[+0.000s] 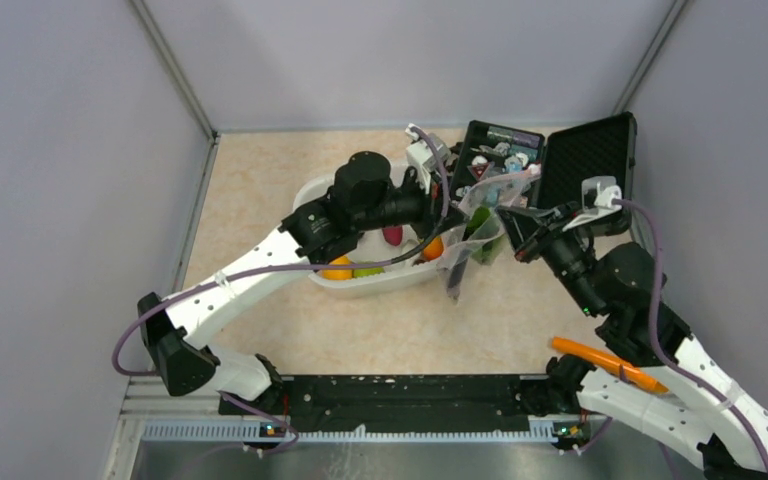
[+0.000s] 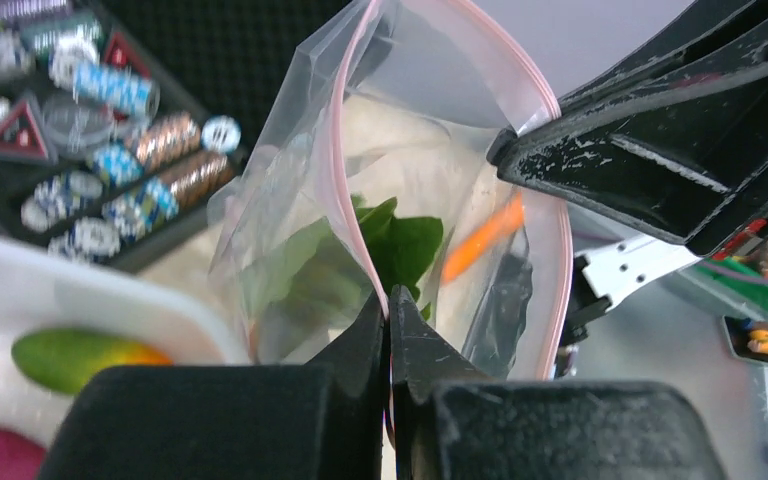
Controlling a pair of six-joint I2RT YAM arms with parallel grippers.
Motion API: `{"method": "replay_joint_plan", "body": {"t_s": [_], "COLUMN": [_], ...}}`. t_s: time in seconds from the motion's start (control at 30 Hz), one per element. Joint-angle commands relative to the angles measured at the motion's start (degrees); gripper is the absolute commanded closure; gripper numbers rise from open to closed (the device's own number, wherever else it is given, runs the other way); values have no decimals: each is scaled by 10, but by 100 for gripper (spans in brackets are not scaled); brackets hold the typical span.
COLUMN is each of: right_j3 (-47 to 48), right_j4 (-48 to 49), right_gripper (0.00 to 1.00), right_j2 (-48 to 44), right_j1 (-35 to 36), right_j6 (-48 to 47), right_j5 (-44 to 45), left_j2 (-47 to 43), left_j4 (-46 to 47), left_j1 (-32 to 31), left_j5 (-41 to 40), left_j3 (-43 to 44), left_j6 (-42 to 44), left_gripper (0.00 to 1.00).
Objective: Place the food in the zip-top bag and seal the zipper
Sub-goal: Adjust the zipper food storage bag at the center of the board.
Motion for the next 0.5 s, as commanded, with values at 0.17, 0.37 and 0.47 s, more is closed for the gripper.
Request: {"method": "replay_joint_plan", "body": {"t_s": [0.17,0.37,0.47], "right_j3": [29,92,78], "right_j4": [7,-47,-76], "right_gripper": [100,100,100], "right_j2": [-48,-19,-1], "right_j1": [-6,-6,-7], "right_j6": [-60,-93,-66], "right_j5": [159,124,73], "left_j2": [45,70,70], "left_j4": [147,134,100], "left_j1": [-3,-3,-3], "left_j5": [50,24,-9], "left_j3": [19,28,-2], "left_j6": [-43,-55,-55], "left_gripper": [100,100,100]}}
